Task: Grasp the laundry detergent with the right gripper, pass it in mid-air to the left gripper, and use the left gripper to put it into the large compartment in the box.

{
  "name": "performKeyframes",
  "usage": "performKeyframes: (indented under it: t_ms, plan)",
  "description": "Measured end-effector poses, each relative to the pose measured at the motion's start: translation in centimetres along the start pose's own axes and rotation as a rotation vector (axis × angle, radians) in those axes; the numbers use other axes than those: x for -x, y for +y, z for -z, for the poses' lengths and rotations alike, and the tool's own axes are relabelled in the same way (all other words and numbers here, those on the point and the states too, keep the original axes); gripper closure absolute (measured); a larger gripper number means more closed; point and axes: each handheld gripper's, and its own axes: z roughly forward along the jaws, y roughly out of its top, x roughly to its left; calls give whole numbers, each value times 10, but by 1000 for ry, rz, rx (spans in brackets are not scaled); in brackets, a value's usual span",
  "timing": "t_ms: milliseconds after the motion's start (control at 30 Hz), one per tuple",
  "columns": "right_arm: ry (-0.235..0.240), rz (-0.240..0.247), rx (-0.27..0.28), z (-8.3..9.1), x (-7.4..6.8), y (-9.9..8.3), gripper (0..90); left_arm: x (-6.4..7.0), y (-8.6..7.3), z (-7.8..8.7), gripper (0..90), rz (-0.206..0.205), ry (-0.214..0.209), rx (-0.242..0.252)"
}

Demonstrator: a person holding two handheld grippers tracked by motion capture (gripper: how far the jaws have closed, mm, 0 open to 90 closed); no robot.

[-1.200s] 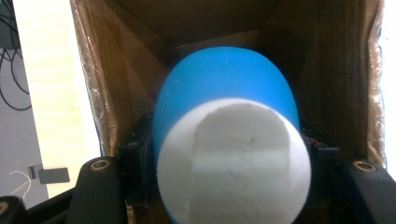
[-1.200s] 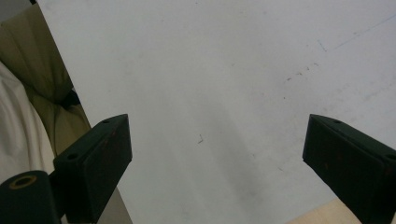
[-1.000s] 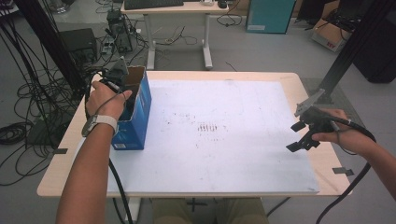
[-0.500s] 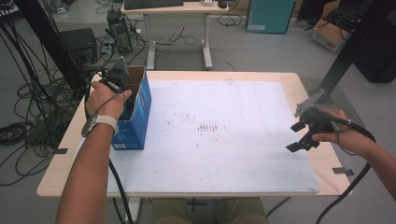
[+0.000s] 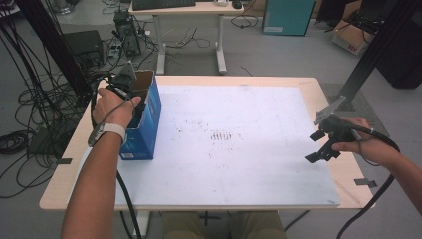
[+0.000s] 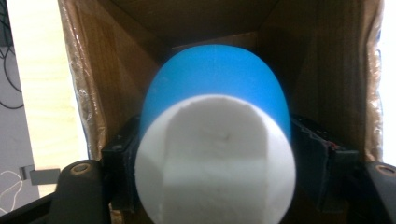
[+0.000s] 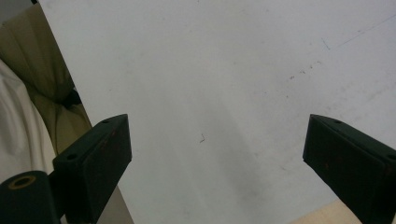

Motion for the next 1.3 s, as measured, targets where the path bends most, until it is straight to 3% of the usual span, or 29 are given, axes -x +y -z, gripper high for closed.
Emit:
performKeyframes:
  t_ms: [233,467,700,1067,1133,1300]
  plan:
    - [-5,-1,9,2,0,-2,77,-2,1,1,274,-4,-28,-10]
    - [-3,-3,15,5,0,-2,77,-7,0,9,272,-5,-54,33]
    - [-4,0,16,5,-1,-1,77,-9,2,33,104,-49,-43,96]
    - [-20,6,26,16,-3,6,77,-3,-1,79,94,-193,-65,222]
    - [-24,-7,29,18,-4,8,77,0,-1,88,93,-225,-76,238]
    - [-29,12,34,21,-4,9,77,13,-1,110,92,-304,-86,286]
